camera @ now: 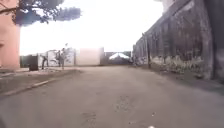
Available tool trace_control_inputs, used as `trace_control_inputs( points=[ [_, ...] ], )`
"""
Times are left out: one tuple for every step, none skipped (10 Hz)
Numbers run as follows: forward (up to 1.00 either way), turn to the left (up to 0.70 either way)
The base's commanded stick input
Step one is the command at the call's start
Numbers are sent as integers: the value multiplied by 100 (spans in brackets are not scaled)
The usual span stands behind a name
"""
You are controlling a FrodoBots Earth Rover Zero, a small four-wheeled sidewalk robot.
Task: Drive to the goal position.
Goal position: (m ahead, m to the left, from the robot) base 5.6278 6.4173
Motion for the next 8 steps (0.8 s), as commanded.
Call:
trace_control_inputs(
  points=[
    [50,0],
    [50,0],
    [50,0],
    [50,0],
    [50,0],
    [50,0],
    [50,0],
    [50,0]
  ],
)
